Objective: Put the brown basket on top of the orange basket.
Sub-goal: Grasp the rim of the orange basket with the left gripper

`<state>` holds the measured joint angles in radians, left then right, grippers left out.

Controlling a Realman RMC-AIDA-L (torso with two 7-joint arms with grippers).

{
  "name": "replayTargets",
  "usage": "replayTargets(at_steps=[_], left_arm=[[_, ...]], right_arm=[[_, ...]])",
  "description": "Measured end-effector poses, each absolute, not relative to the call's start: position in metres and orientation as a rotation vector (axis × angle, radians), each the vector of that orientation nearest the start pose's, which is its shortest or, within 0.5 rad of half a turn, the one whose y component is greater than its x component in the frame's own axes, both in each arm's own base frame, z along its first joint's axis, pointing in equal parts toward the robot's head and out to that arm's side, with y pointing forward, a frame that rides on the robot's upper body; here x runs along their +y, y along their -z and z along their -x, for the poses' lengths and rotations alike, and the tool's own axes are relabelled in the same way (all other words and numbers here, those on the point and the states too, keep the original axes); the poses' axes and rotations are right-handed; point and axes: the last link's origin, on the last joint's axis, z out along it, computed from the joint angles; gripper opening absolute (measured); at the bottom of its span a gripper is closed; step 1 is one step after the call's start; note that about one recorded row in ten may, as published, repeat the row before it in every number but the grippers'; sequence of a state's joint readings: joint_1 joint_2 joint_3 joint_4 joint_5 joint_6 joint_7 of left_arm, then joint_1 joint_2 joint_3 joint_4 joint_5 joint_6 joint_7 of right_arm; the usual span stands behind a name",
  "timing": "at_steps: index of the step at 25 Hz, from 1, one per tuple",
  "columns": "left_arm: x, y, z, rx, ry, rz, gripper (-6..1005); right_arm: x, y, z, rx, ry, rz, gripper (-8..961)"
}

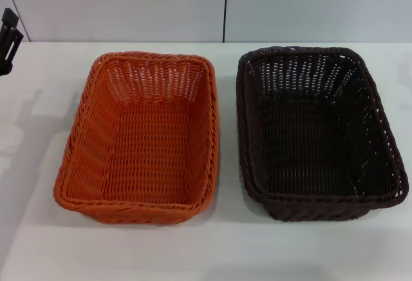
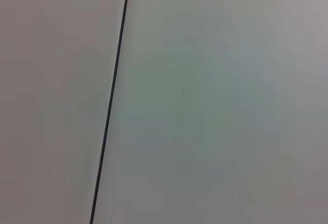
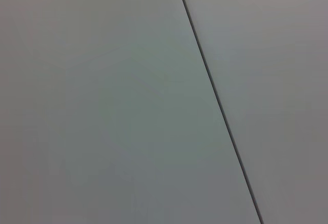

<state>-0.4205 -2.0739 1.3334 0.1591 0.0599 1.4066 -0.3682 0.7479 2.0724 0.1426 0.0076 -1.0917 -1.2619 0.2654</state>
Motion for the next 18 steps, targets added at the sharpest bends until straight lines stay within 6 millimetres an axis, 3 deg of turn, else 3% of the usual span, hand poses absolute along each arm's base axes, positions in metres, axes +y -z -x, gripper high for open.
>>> replayTargets(at_steps=[18], left_arm=[[0.3286,-0.0505,0.3176,-0.401,0.990,1.403,808]], right_arm=[[0.4066,-0.0635,-0.2876,0.519,-0.940,1.189,491]])
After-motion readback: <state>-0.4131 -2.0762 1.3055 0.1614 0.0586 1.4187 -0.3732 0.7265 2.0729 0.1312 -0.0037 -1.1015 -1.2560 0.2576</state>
